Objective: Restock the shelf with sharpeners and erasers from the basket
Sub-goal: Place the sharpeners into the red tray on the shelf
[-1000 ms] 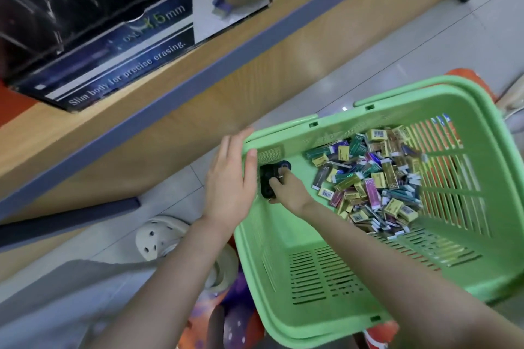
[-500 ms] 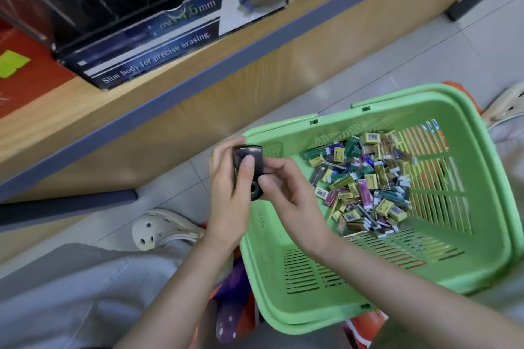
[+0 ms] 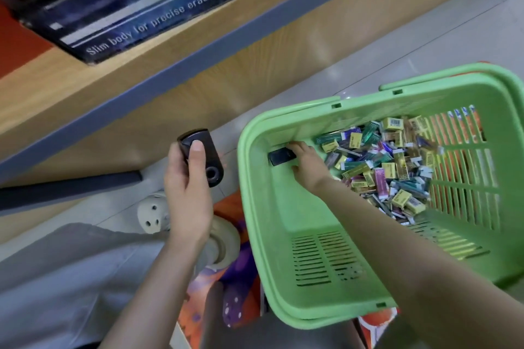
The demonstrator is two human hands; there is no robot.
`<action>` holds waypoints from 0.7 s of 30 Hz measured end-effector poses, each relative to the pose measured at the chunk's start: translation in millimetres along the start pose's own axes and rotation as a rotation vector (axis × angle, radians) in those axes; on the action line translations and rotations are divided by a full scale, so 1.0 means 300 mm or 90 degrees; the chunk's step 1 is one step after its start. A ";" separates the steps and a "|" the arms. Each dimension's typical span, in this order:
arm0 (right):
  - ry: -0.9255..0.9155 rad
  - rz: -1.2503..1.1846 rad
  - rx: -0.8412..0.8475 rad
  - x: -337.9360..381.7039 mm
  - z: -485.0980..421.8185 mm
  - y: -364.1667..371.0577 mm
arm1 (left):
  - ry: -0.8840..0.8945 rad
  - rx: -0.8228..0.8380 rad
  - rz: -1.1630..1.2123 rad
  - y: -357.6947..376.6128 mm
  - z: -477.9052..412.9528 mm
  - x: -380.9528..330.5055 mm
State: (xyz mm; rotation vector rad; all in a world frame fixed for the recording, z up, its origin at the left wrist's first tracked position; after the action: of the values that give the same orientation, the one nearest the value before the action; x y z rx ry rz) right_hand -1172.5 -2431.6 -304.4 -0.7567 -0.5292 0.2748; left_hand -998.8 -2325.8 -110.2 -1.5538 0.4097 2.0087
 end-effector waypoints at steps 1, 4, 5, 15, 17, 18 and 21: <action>0.003 0.017 0.003 0.003 -0.012 0.013 | -0.003 0.001 -0.007 -0.004 0.004 0.000; 0.041 0.062 0.016 -0.006 -0.033 0.045 | -0.020 0.001 -0.013 -0.001 0.015 0.003; 0.059 0.059 0.016 -0.010 -0.033 0.048 | -0.021 0.000 -0.017 0.002 0.017 0.001; 0.062 -0.096 0.105 -0.032 0.072 0.017 | 0.001 0.044 -0.023 0.052 0.061 -0.012; 0.045 -0.116 0.115 -0.048 0.112 -0.029 | 0.015 0.058 -0.052 0.057 0.086 -0.032; 0.038 -0.123 0.112 -0.055 0.132 -0.059 | 0.019 0.066 -0.068 0.056 0.099 -0.040; -0.004 -0.114 0.093 -0.051 0.204 -0.167 | 0.019 0.084 -0.105 0.036 0.136 -0.043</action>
State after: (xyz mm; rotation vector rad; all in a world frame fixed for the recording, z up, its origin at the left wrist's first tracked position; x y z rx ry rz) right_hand -1216.3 -2437.8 -237.0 -0.5625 -0.5723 0.1479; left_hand -1035.1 -2314.7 -87.5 -1.4884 0.4029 1.7984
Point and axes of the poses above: each hand's wrist, its own z-axis away from the middle knuckle, its own y-axis out of the palm, x = y × z, the point moved 9 cm from there along -z, towards the middle knuckle, and after that the axes turned 13 degrees about z, right-handed, at the moved point
